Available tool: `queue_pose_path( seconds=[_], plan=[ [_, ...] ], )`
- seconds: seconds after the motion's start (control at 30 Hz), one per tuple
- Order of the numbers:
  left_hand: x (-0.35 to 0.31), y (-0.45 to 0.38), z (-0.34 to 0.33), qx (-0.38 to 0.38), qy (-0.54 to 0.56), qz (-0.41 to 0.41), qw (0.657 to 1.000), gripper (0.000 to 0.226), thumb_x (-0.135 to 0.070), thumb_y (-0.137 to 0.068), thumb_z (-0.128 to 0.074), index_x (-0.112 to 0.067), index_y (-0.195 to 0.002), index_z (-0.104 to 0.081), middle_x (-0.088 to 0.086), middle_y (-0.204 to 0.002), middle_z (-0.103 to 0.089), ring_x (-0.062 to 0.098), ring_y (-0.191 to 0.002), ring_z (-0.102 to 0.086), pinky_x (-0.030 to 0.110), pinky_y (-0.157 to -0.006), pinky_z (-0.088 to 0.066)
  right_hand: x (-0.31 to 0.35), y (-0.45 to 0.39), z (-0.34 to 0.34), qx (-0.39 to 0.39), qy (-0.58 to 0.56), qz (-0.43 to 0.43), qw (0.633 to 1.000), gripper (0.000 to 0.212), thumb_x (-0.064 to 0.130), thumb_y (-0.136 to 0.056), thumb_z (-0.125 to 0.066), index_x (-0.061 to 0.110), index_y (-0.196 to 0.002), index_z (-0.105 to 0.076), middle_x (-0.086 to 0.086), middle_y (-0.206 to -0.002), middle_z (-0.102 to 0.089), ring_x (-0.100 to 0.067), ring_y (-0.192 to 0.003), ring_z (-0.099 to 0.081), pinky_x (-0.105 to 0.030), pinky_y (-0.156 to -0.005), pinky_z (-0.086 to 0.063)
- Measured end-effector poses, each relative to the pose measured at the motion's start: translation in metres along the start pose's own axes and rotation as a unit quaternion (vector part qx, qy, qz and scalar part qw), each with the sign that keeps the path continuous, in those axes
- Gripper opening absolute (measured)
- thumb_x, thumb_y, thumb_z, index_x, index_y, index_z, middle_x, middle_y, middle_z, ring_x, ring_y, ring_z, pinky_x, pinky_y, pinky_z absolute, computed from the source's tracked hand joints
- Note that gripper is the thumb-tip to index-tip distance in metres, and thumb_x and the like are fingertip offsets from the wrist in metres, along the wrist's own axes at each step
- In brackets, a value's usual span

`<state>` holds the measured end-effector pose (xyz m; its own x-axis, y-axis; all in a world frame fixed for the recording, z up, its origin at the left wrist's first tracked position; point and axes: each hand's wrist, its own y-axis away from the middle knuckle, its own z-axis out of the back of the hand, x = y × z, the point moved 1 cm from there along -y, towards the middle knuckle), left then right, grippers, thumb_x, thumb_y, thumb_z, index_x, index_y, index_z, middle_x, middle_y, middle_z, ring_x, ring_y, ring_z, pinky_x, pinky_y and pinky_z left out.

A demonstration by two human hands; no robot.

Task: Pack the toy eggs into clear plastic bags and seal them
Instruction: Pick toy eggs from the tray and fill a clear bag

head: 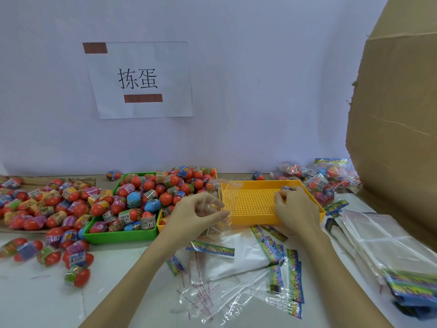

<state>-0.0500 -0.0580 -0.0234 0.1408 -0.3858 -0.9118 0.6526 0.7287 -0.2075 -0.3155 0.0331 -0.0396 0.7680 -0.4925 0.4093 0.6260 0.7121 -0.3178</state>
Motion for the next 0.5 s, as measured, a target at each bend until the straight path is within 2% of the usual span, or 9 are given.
queue_pose_path(
  seconds=[0.07, 0.13, 0.23, 0.27, 0.33, 0.37, 0.43, 0.5],
  plan=[
    [-0.001, 0.0, 0.0, -0.001, 0.001, -0.003, 1.0, 0.033, -0.045, -0.084, -0.083, -0.022, -0.106, -0.073, -0.001, -0.087, -0.082, 0.023, -0.071, -0.079, 0.027, -0.059, -0.061, -0.001, 0.001, 0.001, -0.027, -0.057, 0.017, 0.998, 0.023, 0.031, -0.106, -0.056, 0.021, -0.117, -0.073, -0.007, -0.132, -0.06, -0.025, -0.11, -0.061, -0.032, -0.078, -0.043],
    [-0.001, 0.0, -0.001, -0.003, 0.001, -0.002, 1.0, 0.034, -0.045, -0.083, -0.083, -0.022, -0.106, -0.073, -0.001, -0.086, -0.082, 0.024, -0.069, -0.078, 0.027, -0.059, -0.06, 0.002, 0.001, 0.004, -0.048, -0.12, 0.044, 0.991, 0.013, 0.025, -0.101, -0.067, 0.022, -0.113, -0.07, -0.004, -0.125, -0.062, -0.023, -0.11, -0.061, -0.031, -0.082, -0.045],
    [-0.002, 0.0, -0.001, -0.001, -0.004, -0.001, 1.0, 0.032, -0.044, -0.084, -0.083, -0.023, -0.106, -0.073, -0.001, -0.085, -0.082, 0.027, -0.068, -0.077, 0.027, -0.059, -0.059, 0.015, 0.006, 0.009, -0.079, -0.234, 0.069, 0.967, 0.017, 0.016, -0.096, -0.075, 0.022, -0.101, -0.06, 0.006, -0.103, -0.066, -0.013, -0.094, -0.065, -0.019, -0.075, -0.047],
    [-0.002, 0.0, -0.001, -0.001, -0.005, -0.003, 1.0, 0.031, -0.043, -0.084, -0.083, -0.023, -0.105, -0.072, -0.002, -0.084, -0.082, 0.022, -0.065, -0.076, 0.025, -0.058, -0.058, 0.021, 0.009, 0.011, -0.082, -0.279, 0.066, 0.954, 0.02, 0.017, -0.096, -0.076, 0.022, -0.098, -0.056, 0.008, -0.097, -0.065, -0.01, -0.089, -0.066, -0.014, -0.071, -0.047],
    [-0.003, 0.0, -0.002, 0.0, -0.007, -0.011, 1.0, 0.029, -0.041, -0.085, -0.084, -0.023, -0.105, -0.073, -0.002, -0.082, -0.081, 0.01, -0.06, -0.074, 0.02, -0.057, -0.056, 0.036, 0.017, 0.016, -0.07, -0.373, 0.064, 0.923, 0.023, 0.023, -0.097, -0.075, 0.019, -0.096, -0.052, 0.002, -0.092, -0.066, -0.013, -0.079, -0.071, -0.019, -0.068, -0.053],
    [-0.003, 0.001, -0.002, 0.0, -0.008, -0.017, 1.0, 0.028, -0.04, -0.085, -0.084, -0.022, -0.104, -0.073, -0.003, -0.082, -0.081, 0.008, -0.062, -0.074, 0.019, -0.059, -0.057, 0.044, 0.022, 0.019, -0.058, -0.422, 0.071, 0.902, 0.024, 0.025, -0.098, -0.074, 0.017, -0.097, -0.051, -0.004, -0.093, -0.067, -0.016, -0.075, -0.073, -0.022, -0.066, -0.055],
    [-0.002, 0.001, -0.002, -0.006, -0.014, -0.032, 0.999, 0.027, -0.038, -0.085, -0.085, -0.023, -0.103, -0.073, -0.002, -0.081, -0.081, 0.01, -0.071, -0.078, 0.024, -0.064, -0.062, 0.059, 0.034, 0.026, -0.037, -0.504, 0.094, 0.858, 0.029, 0.024, -0.097, -0.075, 0.016, -0.104, -0.049, -0.011, -0.097, -0.069, -0.021, -0.067, -0.073, -0.02, -0.057, -0.051],
    [-0.001, 0.001, -0.003, -0.01, -0.023, -0.05, 0.998, 0.026, -0.037, -0.084, -0.087, -0.024, -0.102, -0.074, -0.002, -0.082, -0.081, 0.01, -0.07, -0.078, 0.022, -0.061, -0.061, 0.071, 0.046, 0.033, -0.023, -0.551, 0.128, 0.825, 0.035, 0.023, -0.096, -0.077, 0.021, -0.113, -0.047, -0.008, -0.099, -0.072, -0.025, -0.061, -0.073, -0.019, -0.051, -0.048]
  ],
)
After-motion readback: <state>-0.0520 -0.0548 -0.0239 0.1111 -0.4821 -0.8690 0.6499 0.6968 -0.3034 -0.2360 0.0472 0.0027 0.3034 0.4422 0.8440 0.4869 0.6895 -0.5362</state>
